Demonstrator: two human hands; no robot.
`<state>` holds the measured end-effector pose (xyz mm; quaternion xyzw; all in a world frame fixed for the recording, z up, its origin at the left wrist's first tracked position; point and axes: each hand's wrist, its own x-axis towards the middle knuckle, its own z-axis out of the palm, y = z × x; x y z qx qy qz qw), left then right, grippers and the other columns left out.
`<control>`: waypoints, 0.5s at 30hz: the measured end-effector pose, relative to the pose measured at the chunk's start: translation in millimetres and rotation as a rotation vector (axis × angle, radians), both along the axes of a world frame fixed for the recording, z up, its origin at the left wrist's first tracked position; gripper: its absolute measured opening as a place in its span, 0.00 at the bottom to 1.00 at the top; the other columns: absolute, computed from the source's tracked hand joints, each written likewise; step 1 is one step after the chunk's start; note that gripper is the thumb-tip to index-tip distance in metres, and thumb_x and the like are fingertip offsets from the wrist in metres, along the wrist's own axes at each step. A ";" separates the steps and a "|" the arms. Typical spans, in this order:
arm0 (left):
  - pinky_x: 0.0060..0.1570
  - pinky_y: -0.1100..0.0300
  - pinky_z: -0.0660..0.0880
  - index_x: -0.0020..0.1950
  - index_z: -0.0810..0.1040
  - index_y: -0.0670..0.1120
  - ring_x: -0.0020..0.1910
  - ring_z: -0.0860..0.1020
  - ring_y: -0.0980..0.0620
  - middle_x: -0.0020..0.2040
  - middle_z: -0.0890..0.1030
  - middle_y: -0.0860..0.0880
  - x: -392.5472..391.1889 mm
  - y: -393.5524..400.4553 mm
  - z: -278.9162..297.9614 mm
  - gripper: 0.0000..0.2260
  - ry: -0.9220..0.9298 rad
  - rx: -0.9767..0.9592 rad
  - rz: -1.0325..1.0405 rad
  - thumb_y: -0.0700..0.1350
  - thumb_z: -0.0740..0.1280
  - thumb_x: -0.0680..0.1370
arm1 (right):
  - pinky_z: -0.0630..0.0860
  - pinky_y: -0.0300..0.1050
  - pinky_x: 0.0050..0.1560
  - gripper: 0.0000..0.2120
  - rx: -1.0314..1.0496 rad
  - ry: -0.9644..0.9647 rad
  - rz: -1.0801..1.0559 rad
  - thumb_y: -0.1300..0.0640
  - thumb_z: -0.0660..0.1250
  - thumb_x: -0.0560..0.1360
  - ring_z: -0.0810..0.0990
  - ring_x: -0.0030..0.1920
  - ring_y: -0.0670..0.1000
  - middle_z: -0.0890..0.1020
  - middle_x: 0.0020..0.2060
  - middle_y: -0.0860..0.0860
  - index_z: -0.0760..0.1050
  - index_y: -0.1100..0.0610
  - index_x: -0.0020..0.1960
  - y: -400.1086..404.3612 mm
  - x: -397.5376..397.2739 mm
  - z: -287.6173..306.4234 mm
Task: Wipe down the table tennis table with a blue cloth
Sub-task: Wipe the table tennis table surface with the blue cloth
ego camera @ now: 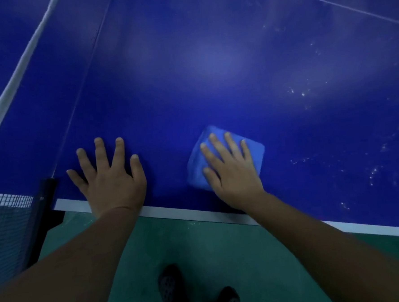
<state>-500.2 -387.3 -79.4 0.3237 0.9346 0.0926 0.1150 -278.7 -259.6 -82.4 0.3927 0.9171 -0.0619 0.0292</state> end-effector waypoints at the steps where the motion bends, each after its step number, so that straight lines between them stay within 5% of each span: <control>1: 0.74 0.39 0.36 0.80 0.54 0.60 0.80 0.42 0.44 0.82 0.49 0.50 0.1 -0.5 0.4 0.26 -0.001 0.001 0.001 0.63 0.47 0.82 | 0.50 0.62 0.77 0.27 -0.006 -0.024 0.080 0.40 0.45 0.83 0.55 0.79 0.58 0.60 0.79 0.49 0.59 0.46 0.79 2.1 9.2 2.1; 7: 0.75 0.39 0.36 0.80 0.53 0.60 0.80 0.41 0.43 0.82 0.48 0.50 1.3 0.9 2.9 0.26 -0.008 -0.019 -0.003 0.63 0.46 0.82 | 0.46 0.64 0.77 0.28 -0.043 0.007 -0.742 0.42 0.45 0.84 0.45 0.81 0.57 0.49 0.82 0.49 0.49 0.47 0.82 82.4 62.5 12.0; 9: 0.75 0.39 0.35 0.80 0.52 0.60 0.80 0.40 0.43 0.82 0.48 0.51 1.0 0.4 3.0 0.26 -0.015 -0.017 -0.003 0.63 0.46 0.82 | 0.47 0.65 0.77 0.27 0.010 -0.006 -0.622 0.42 0.44 0.84 0.47 0.80 0.58 0.51 0.81 0.50 0.51 0.48 0.82 54.0 42.4 7.6; 13: 0.75 0.39 0.36 0.80 0.53 0.60 0.80 0.41 0.43 0.82 0.49 0.50 -0.4 0.3 0.1 0.26 -0.015 -0.007 0.001 0.63 0.46 0.81 | 0.50 0.65 0.76 0.26 -0.007 -0.069 0.123 0.41 0.44 0.84 0.53 0.80 0.59 0.58 0.80 0.50 0.57 0.47 0.80 -24.6 53.5 0.2; 15: 0.75 0.39 0.36 0.79 0.53 0.60 0.80 0.41 0.44 0.82 0.49 0.50 0.2 0.8 -0.3 0.26 -0.008 -0.009 0.002 0.64 0.46 0.81 | 0.50 0.65 0.75 0.27 -0.006 -0.110 0.159 0.42 0.47 0.82 0.57 0.79 0.60 0.62 0.79 0.52 0.59 0.47 0.79 -2.2 78.8 2.2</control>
